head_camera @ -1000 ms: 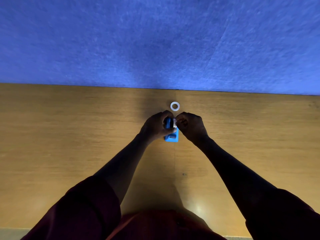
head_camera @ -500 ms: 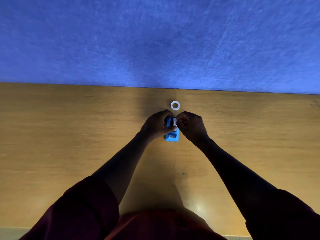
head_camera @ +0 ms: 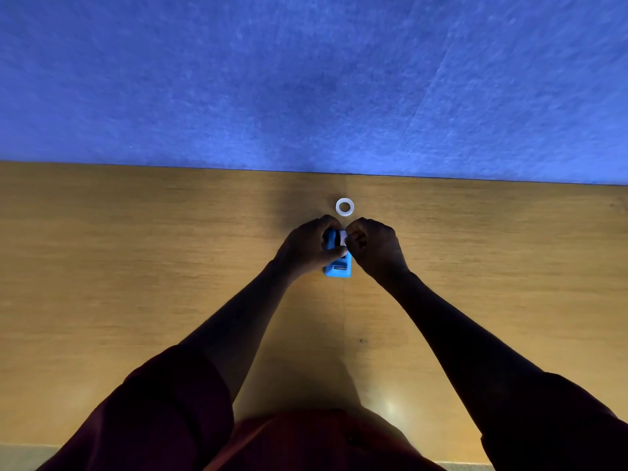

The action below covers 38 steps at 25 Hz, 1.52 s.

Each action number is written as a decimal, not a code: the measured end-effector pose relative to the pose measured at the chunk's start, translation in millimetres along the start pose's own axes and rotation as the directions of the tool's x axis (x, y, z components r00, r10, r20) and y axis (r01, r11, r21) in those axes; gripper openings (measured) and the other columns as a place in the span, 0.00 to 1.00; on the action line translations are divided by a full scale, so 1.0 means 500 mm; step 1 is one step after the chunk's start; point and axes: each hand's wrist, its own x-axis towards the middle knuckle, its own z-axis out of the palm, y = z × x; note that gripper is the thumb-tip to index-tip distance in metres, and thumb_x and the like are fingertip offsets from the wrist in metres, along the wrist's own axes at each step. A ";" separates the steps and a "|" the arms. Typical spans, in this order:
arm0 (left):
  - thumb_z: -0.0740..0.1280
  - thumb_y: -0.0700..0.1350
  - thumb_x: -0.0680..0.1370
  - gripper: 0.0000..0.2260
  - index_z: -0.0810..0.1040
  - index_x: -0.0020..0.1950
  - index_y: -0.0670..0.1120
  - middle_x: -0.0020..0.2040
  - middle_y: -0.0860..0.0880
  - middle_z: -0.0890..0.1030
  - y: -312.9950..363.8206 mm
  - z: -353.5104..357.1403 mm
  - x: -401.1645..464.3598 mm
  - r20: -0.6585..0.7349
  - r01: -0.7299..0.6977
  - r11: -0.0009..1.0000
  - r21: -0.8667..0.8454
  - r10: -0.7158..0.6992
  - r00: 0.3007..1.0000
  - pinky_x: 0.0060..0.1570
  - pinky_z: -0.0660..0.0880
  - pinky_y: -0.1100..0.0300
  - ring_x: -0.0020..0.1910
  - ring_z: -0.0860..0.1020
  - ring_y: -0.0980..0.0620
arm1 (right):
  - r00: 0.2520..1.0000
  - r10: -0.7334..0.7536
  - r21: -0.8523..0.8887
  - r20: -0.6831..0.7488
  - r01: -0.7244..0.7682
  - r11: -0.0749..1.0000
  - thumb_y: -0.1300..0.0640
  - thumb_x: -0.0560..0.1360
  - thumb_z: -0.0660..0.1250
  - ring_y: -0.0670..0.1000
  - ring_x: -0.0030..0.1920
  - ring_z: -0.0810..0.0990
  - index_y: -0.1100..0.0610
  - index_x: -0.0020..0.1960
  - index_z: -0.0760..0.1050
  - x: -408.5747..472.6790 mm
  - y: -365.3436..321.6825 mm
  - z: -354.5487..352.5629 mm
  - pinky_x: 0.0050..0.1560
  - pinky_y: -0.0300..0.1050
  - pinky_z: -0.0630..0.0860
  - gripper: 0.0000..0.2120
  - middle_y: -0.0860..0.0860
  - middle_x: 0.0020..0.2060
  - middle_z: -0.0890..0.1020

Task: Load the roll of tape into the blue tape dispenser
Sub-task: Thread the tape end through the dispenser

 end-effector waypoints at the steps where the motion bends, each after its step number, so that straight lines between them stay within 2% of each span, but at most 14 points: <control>1: 0.75 0.55 0.73 0.18 0.72 0.58 0.55 0.54 0.56 0.80 0.001 0.000 0.001 0.001 0.001 1.000 0.003 -0.001 1.000 0.44 0.78 0.63 0.51 0.80 0.58 | 1.000 -0.003 -0.004 0.005 0.003 1.000 0.56 0.77 0.68 0.49 0.38 0.80 0.58 0.46 0.78 0.000 -0.001 0.000 0.39 0.49 0.78 0.06 0.50 0.38 0.82; 9: 0.78 0.54 0.71 0.22 0.71 0.58 0.55 0.55 0.56 0.81 0.001 0.000 0.001 0.009 -0.016 1.000 0.024 0.016 1.000 0.47 0.82 0.54 0.51 0.81 0.56 | 1.000 -0.016 -0.026 0.006 0.017 1.000 0.56 0.76 0.67 0.46 0.36 0.78 0.56 0.45 0.78 0.002 -0.004 -0.001 0.35 0.42 0.75 0.03 0.48 0.38 0.81; 11: 0.78 0.54 0.70 0.23 0.71 0.59 0.54 0.55 0.55 0.81 0.003 0.001 -0.001 0.001 -0.013 1.000 0.014 0.013 1.000 0.47 0.82 0.55 0.52 0.81 0.56 | 1.000 -0.010 -0.045 0.011 0.011 0.999 0.56 0.77 0.67 0.45 0.36 0.78 0.55 0.46 0.78 0.003 -0.004 0.000 0.34 0.40 0.74 0.04 0.48 0.38 0.81; 16: 0.76 0.53 0.74 0.20 0.73 0.60 0.51 0.56 0.52 0.81 0.005 0.001 0.000 -0.010 -0.010 1.000 0.008 0.010 1.000 0.48 0.81 0.57 0.53 0.81 0.55 | 1.000 0.003 -0.071 0.030 -0.001 0.998 0.54 0.77 0.67 0.48 0.37 0.80 0.56 0.47 0.78 0.004 -0.003 0.000 0.37 0.46 0.78 0.06 0.50 0.39 0.82; 22: 0.79 0.54 0.70 0.24 0.72 0.60 0.53 0.55 0.54 0.81 0.004 0.003 -0.002 -0.002 0.020 0.999 0.029 -0.020 1.000 0.44 0.74 0.65 0.51 0.80 0.56 | 0.999 0.023 -0.111 0.043 -0.018 0.994 0.56 0.77 0.66 0.51 0.37 0.79 0.59 0.45 0.78 0.008 -0.005 0.001 0.38 0.49 0.77 0.06 0.51 0.38 0.81; 25: 0.79 0.54 0.70 0.25 0.72 0.61 0.53 0.55 0.54 0.81 0.007 0.002 -0.002 0.001 0.024 0.999 0.036 -0.024 1.000 0.45 0.76 0.64 0.52 0.80 0.56 | 0.999 0.029 -0.118 0.042 -0.024 0.993 0.55 0.77 0.66 0.51 0.36 0.78 0.58 0.44 0.78 0.008 -0.006 0.001 0.36 0.46 0.75 0.07 0.51 0.37 0.81; 29: 0.75 0.56 0.73 0.21 0.73 0.61 0.52 0.56 0.53 0.81 0.006 -0.004 -0.003 0.013 0.009 1.000 0.001 -0.009 1.000 0.48 0.81 0.58 0.53 0.80 0.56 | 0.998 0.034 -0.086 0.051 -0.030 0.996 0.55 0.77 0.67 0.49 0.37 0.79 0.57 0.46 0.78 0.007 -0.008 -0.002 0.37 0.45 0.76 0.06 0.50 0.38 0.81; 31: 0.75 0.54 0.74 0.20 0.73 0.61 0.51 0.56 0.52 0.81 0.007 -0.003 -0.002 0.011 0.015 1.000 0.013 -0.015 1.000 0.49 0.81 0.56 0.53 0.80 0.55 | 0.998 0.026 -0.090 0.050 -0.021 0.996 0.55 0.77 0.67 0.48 0.36 0.78 0.57 0.45 0.78 0.007 -0.010 -0.003 0.35 0.43 0.73 0.06 0.49 0.37 0.80; 34: 0.77 0.55 0.72 0.22 0.73 0.61 0.52 0.56 0.53 0.81 0.008 -0.003 0.000 0.021 0.035 0.999 0.026 -0.035 0.999 0.49 0.81 0.55 0.53 0.80 0.55 | 0.999 0.018 -0.109 0.045 -0.013 0.994 0.55 0.78 0.67 0.47 0.34 0.75 0.57 0.43 0.78 0.008 -0.013 -0.005 0.32 0.38 0.66 0.07 0.48 0.35 0.79; 38: 0.78 0.55 0.71 0.23 0.72 0.60 0.53 0.55 0.55 0.81 0.006 -0.002 0.000 0.021 0.037 0.999 0.031 -0.038 0.999 0.48 0.81 0.57 0.52 0.80 0.56 | 0.999 0.008 -0.104 0.044 -0.003 0.995 0.56 0.77 0.66 0.48 0.34 0.75 0.58 0.43 0.78 0.008 -0.015 -0.008 0.34 0.40 0.67 0.07 0.50 0.36 0.80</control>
